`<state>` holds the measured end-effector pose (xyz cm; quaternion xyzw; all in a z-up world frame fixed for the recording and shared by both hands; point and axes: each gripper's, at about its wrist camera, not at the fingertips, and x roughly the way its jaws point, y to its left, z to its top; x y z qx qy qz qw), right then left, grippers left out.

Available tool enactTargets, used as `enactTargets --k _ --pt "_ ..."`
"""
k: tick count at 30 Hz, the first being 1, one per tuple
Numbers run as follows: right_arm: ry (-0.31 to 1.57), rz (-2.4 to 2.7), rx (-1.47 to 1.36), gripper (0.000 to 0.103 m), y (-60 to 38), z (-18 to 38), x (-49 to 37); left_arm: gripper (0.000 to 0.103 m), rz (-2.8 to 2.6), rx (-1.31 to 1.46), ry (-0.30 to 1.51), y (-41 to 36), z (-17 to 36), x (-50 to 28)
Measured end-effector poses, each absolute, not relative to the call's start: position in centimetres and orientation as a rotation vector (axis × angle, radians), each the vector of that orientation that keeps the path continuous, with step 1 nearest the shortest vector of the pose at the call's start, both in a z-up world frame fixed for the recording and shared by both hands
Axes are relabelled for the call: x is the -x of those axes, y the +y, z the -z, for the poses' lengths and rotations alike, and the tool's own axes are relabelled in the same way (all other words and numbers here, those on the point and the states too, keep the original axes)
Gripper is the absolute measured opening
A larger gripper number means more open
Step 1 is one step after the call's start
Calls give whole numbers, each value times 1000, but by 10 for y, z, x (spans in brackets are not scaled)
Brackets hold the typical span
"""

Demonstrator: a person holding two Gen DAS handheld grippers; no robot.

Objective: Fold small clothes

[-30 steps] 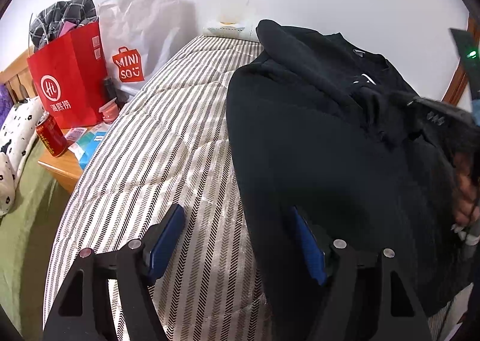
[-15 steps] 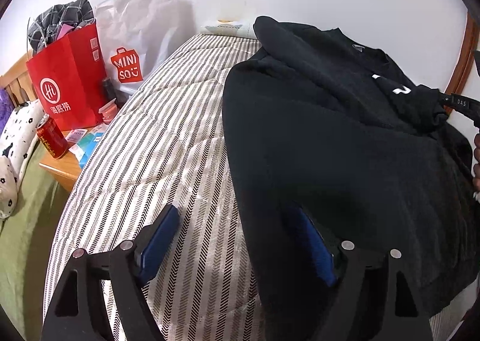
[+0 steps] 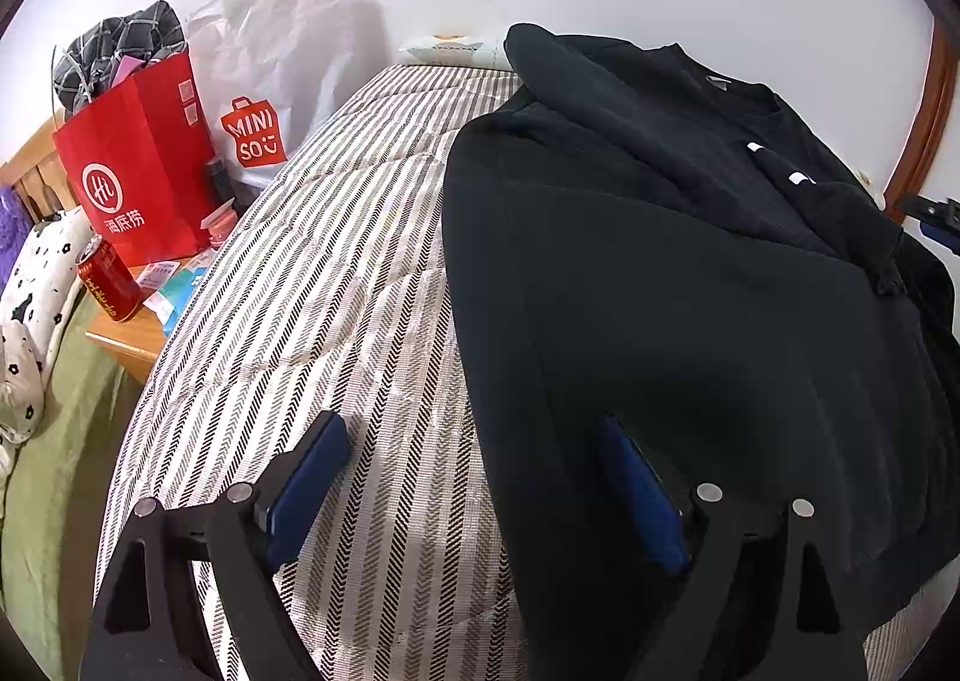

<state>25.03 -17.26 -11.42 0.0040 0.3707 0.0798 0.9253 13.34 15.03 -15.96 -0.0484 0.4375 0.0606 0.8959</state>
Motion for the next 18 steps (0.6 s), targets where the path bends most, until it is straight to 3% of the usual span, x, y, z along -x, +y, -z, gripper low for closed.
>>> enactTargets --k 3,8,9,11,12,13,18 --pt "741 -254 64 76 -143 118 -230 88 -125 94 910 149 160 -133" --pt "740 -232 390 76 -84 154 -222 90 -125 92 911 149 160 -134" --pt "746 -181 442 70 -79 163 -227 90 -126 92 912 149 160 -133" --pt "765 -134 475 39 -78 173 -238 91 -125 92 912 149 160 -134" --pt "787 -135 466 13 -82 175 -246 91 -126 92 911 149 160 -134" --pt "812 -152 428 7 -88 173 -254 91 -127 92 912 149 160 -133" --pt "774 -157 187 5 -139 133 -278 93 -128 91 914 150 161 -133"
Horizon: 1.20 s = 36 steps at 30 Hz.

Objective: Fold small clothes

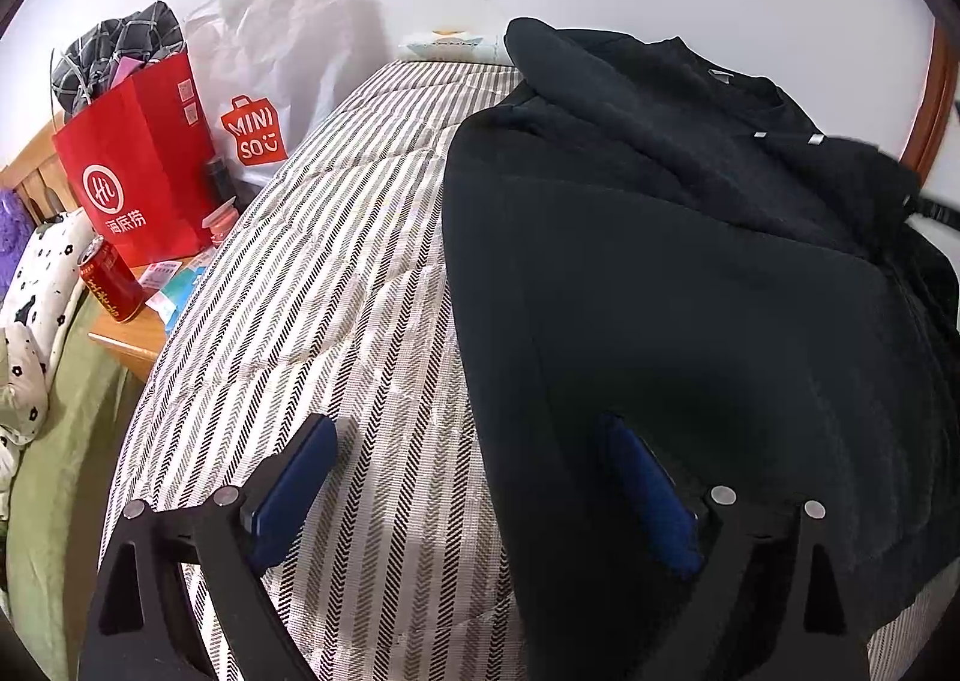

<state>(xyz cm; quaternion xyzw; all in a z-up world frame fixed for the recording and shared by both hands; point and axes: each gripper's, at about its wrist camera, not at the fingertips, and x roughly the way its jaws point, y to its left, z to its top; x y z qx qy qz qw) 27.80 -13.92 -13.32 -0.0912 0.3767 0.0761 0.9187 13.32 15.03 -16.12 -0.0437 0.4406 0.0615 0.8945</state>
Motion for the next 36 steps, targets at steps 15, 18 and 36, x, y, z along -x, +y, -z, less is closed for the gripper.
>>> enactTargets --k 15,18,36 --pt "881 51 -11 50 -253 155 -263 95 -148 77 914 150 160 -131" --pt "873 66 27 57 -263 150 -226 94 -134 69 909 145 157 -121" --pt "930 -9 -85 36 -296 186 -97 21 -3 142 865 133 150 -63"
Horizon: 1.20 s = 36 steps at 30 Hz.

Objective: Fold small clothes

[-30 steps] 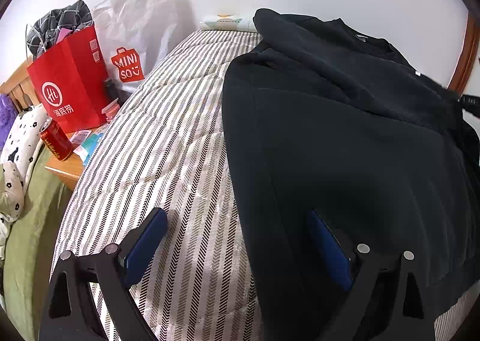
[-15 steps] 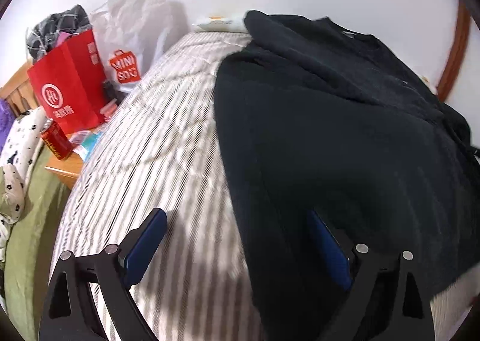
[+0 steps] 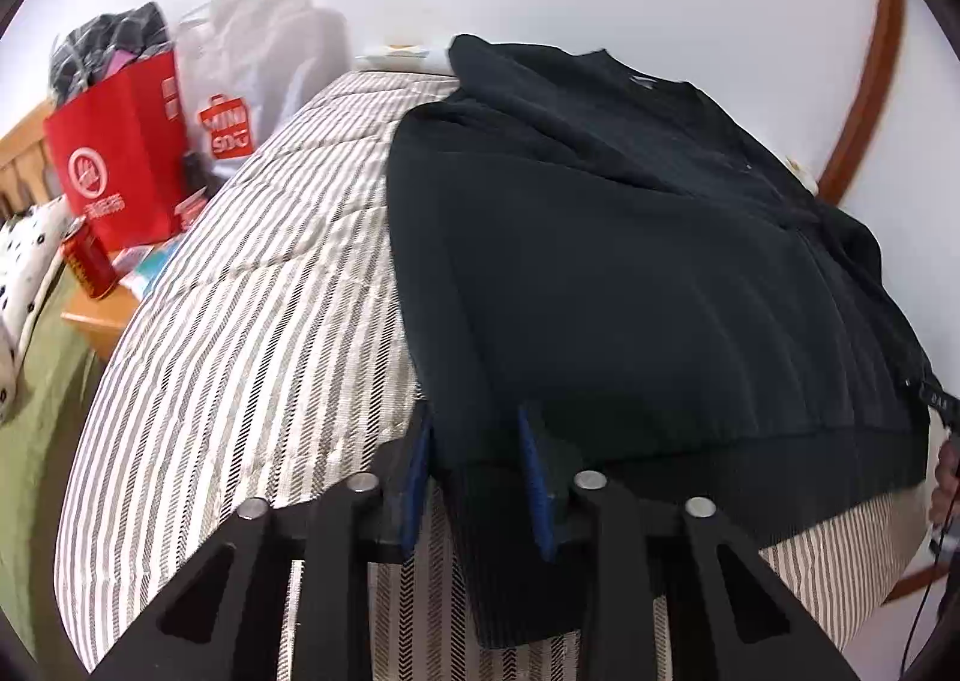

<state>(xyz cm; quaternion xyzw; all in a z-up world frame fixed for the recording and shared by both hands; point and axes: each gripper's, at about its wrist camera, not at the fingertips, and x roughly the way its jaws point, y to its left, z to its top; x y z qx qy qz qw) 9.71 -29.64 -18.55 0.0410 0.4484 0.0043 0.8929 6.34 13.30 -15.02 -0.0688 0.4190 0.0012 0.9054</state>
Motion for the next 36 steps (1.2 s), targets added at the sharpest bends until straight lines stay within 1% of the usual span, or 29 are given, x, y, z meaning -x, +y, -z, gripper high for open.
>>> enactTargets --k 1,2,8,15,21,24,26,27,28,29,30,31,32,33,34,35,36 --pt "925 -11 -90 18 -295 184 -96 18 -1 151 867 135 150 -63" --pt "925 -31 -101 10 -294 183 -95 13 2 170 865 138 149 -62" --pt "890 -7 -59 9 -282 173 -80 11 32 240 844 150 146 -45" --pt "875 -20 -50 9 -282 159 -65 11 38 224 843 152 144 -22" --pt "896 -27 -27 9 -279 160 -63 11 51 224 857 155 146 -11" --pt "931 -21 -38 12 -281 164 -72 13 60 250 882 159 147 -16" --pt "946 -35 -72 14 -286 161 -79 17 59 262 885 160 146 -17" --pt "945 -36 -87 18 -288 158 -79 17 58 269 882 161 144 -17" --pt "940 -30 -90 25 -289 154 -79 19 56 273 879 162 143 -17" --pt "931 -24 -84 28 -288 149 -80 20 44 269 873 161 140 -17" --pt "914 -15 -76 35 -288 144 -81 20 36 261 867 161 137 -18" --pt "888 3 -61 39 -286 136 -82 21 29 254 861 161 135 -19" --pt "866 21 -42 41 -284 129 -85 26 28 247 856 161 132 -22" --pt "849 29 -28 45 -282 124 -88 31 28 245 854 161 130 -25" --pt "824 28 -18 49 -278 116 -94 44 22 245 850 162 128 -29" --pt "807 21 -14 50 -274 110 -99 56 14 247 841 163 126 -33" --pt "797 13 -9 52 -270 106 -104 56 8 248 830 164 123 -37"
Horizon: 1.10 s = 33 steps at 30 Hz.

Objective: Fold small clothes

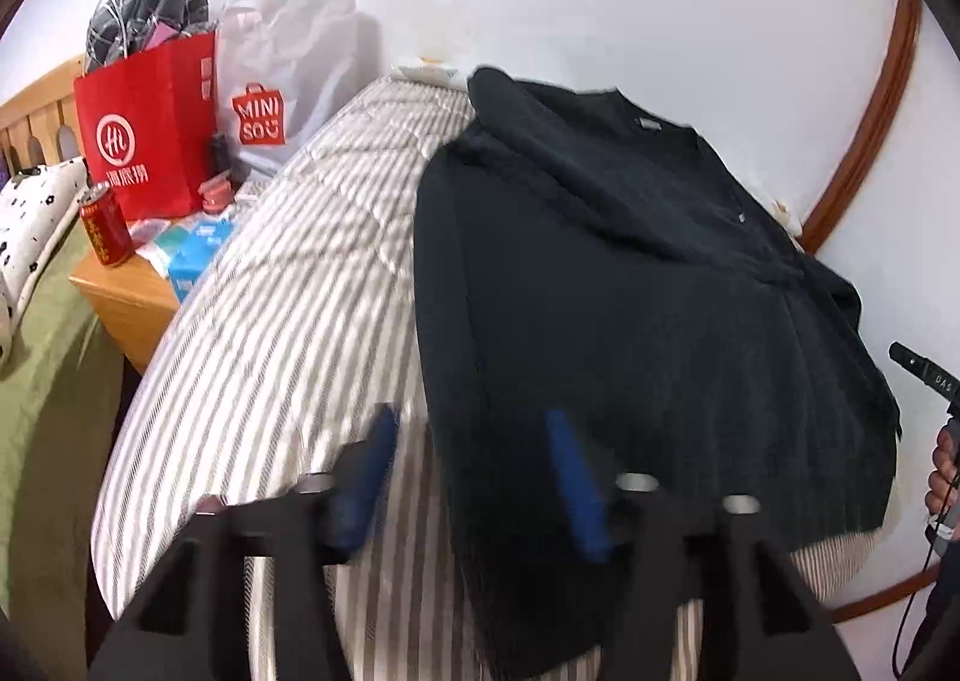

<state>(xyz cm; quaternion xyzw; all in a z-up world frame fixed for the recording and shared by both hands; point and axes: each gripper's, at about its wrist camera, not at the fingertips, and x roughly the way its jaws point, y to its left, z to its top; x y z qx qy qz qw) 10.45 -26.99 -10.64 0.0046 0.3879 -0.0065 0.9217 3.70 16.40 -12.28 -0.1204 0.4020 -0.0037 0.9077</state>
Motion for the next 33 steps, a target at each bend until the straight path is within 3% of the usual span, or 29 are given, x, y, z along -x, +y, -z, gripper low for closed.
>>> enactTargets --k 6,13,24,26,27,28,33 --pt "765 -78 52 55 -225 97 -154 56 3 263 826 167 110 -70" --pt "797 -90 160 55 -189 123 -231 56 -32 273 844 169 111 -101" --pt "974 -43 -47 54 -230 180 -340 56 -83 258 895 159 126 -154" --pt "962 -58 -39 39 -228 183 -346 56 -84 241 903 155 127 -165" --pt "955 -62 -14 16 -224 184 -348 56 -83 236 904 153 126 -170" --pt "945 -72 18 1 -220 184 -348 56 -85 231 905 151 126 -174" --pt "828 -49 60 0 -227 162 -336 56 -95 220 902 151 124 -180"
